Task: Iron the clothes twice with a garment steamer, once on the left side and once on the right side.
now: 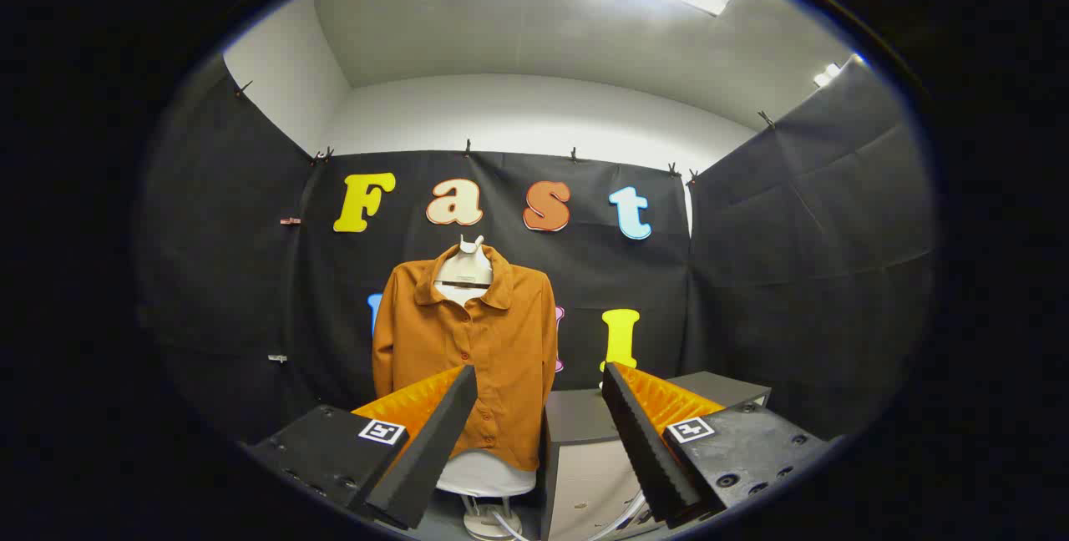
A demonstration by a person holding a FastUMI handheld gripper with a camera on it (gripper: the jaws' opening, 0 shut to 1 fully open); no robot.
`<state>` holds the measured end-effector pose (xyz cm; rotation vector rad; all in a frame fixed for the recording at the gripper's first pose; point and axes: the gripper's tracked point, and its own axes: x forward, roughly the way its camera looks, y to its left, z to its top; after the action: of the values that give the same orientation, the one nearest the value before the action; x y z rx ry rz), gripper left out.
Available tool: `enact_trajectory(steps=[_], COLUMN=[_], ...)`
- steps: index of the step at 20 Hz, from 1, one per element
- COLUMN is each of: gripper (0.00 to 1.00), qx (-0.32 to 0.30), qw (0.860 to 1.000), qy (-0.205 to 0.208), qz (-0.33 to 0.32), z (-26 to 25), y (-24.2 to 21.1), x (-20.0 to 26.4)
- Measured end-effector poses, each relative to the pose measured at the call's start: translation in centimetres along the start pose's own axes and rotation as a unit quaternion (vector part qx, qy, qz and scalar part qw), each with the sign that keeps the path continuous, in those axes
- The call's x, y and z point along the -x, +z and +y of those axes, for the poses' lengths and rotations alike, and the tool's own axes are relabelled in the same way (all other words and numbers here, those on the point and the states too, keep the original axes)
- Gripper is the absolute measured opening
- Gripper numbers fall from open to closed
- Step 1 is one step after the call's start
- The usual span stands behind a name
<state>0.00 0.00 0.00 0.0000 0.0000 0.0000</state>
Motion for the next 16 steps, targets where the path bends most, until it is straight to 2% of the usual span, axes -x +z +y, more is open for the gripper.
enact_trajectory(steps=[16], gripper=[0.98], qx=[0.015], qw=[1.000], qy=[0.006], qz=[0.005], z=[0.38], y=[-0.21], x=[-0.02])
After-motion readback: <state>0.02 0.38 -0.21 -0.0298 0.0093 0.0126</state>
